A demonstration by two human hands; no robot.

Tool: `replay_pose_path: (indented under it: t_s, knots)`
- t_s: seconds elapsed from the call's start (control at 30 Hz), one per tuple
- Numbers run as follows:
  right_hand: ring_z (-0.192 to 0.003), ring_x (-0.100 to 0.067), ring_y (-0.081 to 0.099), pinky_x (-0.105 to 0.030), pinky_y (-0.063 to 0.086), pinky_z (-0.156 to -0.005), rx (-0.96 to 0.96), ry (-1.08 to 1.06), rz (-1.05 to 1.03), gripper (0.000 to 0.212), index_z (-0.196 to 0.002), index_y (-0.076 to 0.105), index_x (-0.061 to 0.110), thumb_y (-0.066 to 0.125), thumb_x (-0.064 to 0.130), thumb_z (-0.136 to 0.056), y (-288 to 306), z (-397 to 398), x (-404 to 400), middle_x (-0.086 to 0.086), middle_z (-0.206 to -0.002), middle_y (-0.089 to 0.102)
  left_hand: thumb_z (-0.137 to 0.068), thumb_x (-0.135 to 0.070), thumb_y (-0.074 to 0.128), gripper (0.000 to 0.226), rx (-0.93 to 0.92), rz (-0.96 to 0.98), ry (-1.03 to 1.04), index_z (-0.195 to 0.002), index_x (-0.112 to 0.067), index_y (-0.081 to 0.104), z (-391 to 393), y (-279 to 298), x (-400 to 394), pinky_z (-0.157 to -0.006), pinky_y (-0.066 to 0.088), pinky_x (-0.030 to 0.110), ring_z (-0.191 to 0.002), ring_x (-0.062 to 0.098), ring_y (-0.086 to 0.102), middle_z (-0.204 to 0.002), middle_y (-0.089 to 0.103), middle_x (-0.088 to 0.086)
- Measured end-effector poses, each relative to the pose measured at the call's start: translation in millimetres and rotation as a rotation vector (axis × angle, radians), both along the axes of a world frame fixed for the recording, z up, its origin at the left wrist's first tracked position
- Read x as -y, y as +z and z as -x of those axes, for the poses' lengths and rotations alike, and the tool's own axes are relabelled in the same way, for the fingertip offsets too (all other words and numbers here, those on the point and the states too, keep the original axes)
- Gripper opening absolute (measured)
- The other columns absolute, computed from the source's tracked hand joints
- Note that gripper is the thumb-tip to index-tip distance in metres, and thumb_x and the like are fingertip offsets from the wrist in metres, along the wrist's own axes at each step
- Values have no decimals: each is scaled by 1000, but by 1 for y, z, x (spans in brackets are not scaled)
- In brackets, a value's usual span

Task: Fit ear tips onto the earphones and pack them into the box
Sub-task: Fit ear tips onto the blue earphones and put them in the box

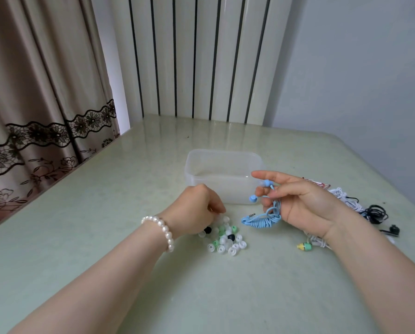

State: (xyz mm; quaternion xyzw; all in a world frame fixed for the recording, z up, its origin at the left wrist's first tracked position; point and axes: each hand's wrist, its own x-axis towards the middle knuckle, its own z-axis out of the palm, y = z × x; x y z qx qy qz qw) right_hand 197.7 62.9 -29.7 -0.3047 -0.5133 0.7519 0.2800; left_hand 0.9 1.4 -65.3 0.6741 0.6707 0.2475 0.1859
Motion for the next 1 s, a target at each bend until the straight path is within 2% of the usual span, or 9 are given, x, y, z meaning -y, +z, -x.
replay_pose_path:
  t_s: [0.1,0.2,0.3,0.4,0.57,0.63,0.77,0.87,1.0]
  knots:
    - [-42,-9,39,-19,34,-45,23,-17,-38,43,-106,60,5,53,-5,-65,0,1,2,-2,-61,46,-80,-3,59,24,-71,35,-28,-94,-17,73,8,3,2,-59,38,1,-71,1,52,-93,70,-4]
    - [-34,-5,29,-19,22,-44,23,-22,-46,38,-96,60,5,54,-8,-60,-2,3,3,0,-53,45,-79,-8,64,20,-106,107,-63,-91,-20,74,15,5,3,-59,38,2,-72,2,56,-92,70,-4]
    - [-31,-5,25,-20,20,-44,2,-13,-34,36,-93,59,4,54,-10,-60,-3,4,4,2,-46,37,-77,-11,65,19,-75,147,-77,-89,-22,74,17,5,3,-71,50,17,-82,10,64,-92,70,0]
    - [-31,-5,24,-19,23,-41,-1,-1,-35,36,-92,58,3,53,-11,-59,-5,5,4,0,-44,35,-72,-11,64,21,-65,139,-92,-85,-24,75,15,7,6,-78,53,30,-87,16,62,-92,69,2]
    - [-30,-5,24,-19,24,-41,-18,28,-26,34,-91,57,3,51,-10,-60,-8,8,5,2,-42,38,-60,-16,60,26,-54,170,-124,-80,-25,75,13,10,9,-77,53,37,-85,19,62,-91,68,4]
    - [-30,-4,25,-19,25,-39,-44,38,-4,34,-89,58,4,50,-12,-60,-8,8,5,2,-43,35,-57,-22,59,25,-47,158,-119,-77,-27,75,13,11,8,-78,53,36,-84,19,62,-90,68,3]
    - [-29,-4,26,-18,25,-38,-116,52,45,36,-86,59,5,53,-19,-60,-9,5,4,3,-44,34,-70,-17,71,13,-80,114,-131,-77,-27,75,15,10,7,-83,50,32,-86,11,57,-91,66,-4]
    - [-29,-3,24,-17,25,-38,-127,45,48,33,-84,59,6,52,-15,-59,-10,5,3,5,-42,31,-72,-18,74,9,-96,105,-146,-75,-26,75,18,10,6,-83,49,31,-84,6,55,-88,65,-8]
    - [-29,-2,23,-18,23,-38,-126,49,35,33,-82,58,6,54,-16,-58,-12,4,2,5,-41,30,-75,-15,72,7,-58,37,-116,-74,-23,72,20,13,6,-75,48,21,-79,8,58,-84,68,-7]
